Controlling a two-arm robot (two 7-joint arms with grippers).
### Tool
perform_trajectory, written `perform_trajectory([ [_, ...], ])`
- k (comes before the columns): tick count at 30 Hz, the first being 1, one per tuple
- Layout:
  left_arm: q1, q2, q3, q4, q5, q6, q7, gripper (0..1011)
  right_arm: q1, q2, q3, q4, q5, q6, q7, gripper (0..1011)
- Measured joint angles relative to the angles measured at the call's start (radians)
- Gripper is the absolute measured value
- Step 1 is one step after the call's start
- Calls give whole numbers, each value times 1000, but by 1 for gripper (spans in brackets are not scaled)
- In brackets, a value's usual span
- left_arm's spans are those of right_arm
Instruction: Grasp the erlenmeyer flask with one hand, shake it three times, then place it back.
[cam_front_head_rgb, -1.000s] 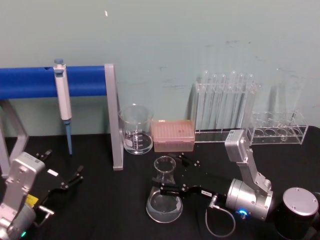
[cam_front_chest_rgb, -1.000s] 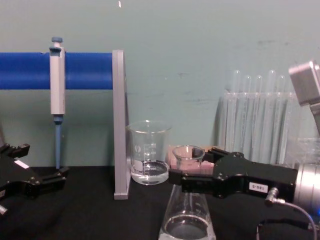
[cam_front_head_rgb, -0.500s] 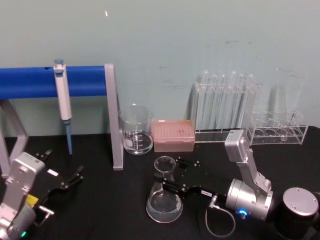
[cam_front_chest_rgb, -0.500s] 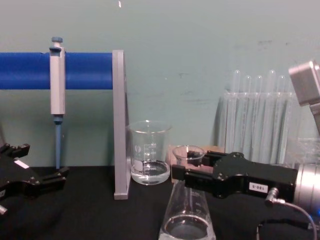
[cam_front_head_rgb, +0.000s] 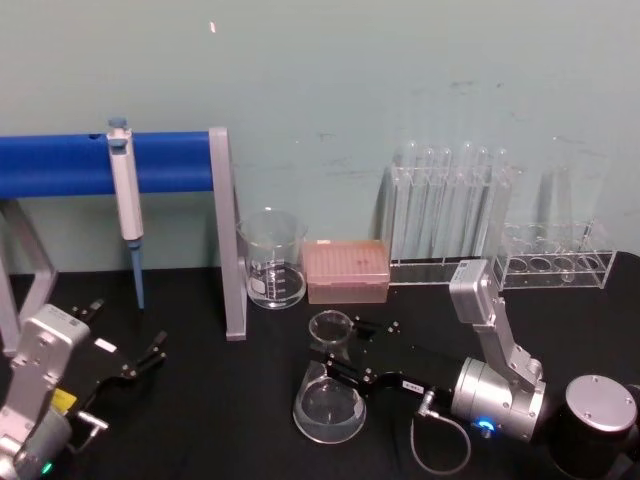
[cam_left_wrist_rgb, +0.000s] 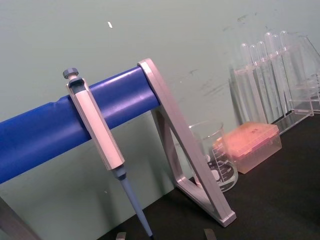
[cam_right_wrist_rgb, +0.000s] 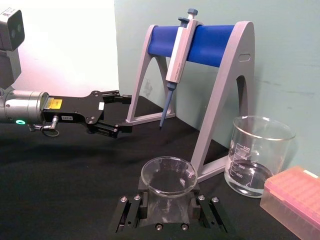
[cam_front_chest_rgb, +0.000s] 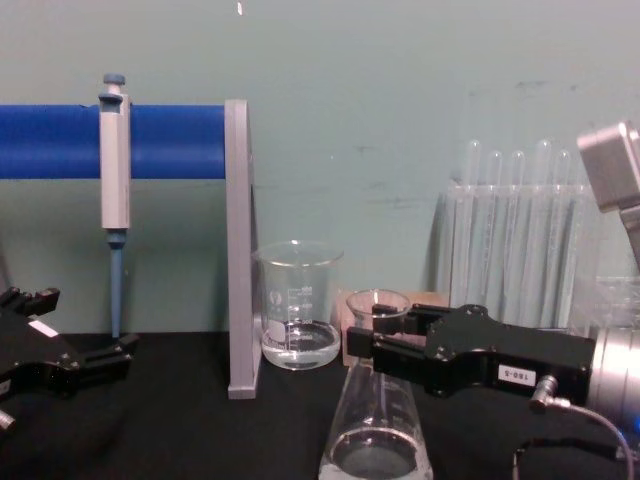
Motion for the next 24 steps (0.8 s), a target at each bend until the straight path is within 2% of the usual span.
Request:
perform_trajectory([
  [18,0,0,0,0,0,0,0,1001,0,0,0,0,3,1,2,450],
  [24,0,0,0,0,0,0,0,1001,-1,-1,11,0,42,-5,40,450],
])
